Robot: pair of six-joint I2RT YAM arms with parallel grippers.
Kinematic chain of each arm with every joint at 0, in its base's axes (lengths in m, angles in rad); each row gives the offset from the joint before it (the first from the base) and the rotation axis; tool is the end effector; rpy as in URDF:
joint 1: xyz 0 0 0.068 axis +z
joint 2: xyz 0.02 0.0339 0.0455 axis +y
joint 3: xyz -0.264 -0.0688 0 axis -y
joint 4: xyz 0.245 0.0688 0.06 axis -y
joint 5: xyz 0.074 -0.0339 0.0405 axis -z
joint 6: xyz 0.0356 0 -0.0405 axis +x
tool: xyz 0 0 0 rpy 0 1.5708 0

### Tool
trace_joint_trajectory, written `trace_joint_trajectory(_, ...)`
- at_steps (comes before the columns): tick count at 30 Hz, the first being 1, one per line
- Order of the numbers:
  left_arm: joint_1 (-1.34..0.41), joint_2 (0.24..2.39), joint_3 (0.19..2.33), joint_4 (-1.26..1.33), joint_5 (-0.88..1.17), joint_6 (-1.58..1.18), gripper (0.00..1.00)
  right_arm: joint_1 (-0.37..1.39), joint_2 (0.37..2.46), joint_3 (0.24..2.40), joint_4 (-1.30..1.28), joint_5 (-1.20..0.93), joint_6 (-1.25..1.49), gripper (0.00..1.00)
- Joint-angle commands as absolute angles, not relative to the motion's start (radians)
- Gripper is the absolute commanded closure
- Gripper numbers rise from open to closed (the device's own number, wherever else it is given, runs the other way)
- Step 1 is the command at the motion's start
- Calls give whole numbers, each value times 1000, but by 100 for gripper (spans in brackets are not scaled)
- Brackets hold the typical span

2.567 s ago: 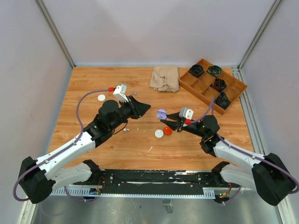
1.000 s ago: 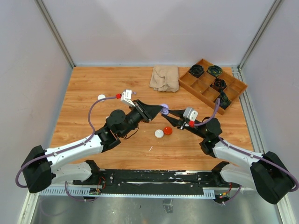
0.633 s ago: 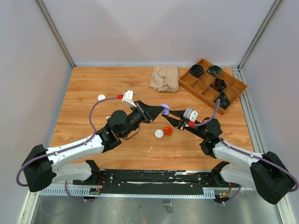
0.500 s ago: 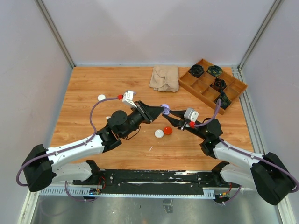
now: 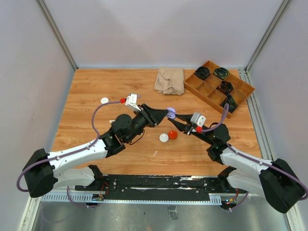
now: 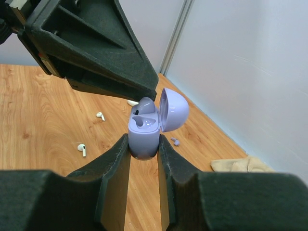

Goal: Insert the wireless bluetooth earbuds into the charging case
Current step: Place the earbud in the charging case.

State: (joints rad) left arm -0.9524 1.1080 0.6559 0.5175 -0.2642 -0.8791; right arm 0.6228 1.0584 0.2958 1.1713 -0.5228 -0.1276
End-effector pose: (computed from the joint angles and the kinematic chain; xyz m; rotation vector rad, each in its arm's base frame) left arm 0.1565 -0.2039 0.3038 -0.1714 1.6376 -1.2483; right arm 0.1564 0.1342 0.2594 -0.8645 0.9058 0.7335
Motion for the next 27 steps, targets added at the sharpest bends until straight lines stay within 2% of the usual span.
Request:
trace_joint_trajectory(1, -956, 1100, 669, 503, -296, -854, 64, 651, 1042, 282, 1232, -511, -140, 99)
trace_joint_trajectory(8, -957, 1070, 687, 456, -329, -820, 55, 652, 1035, 266, 1229, -483, -151, 99)
trace_joint_trajectory(14, -957, 1066, 759, 290, -401, -717, 43, 652, 1014, 239, 1202, -434, -161, 99)
trace_joint_trajectory(20, -943, 1122, 858, 124, -496, -568, 37, 650, 920, 209, 1055, -380, -196, 99)
trace_joint_trajectory(27, -774, 1264, 977, 13, -363, -398, 35, 651, 842, 152, 980, -329, -210, 99)
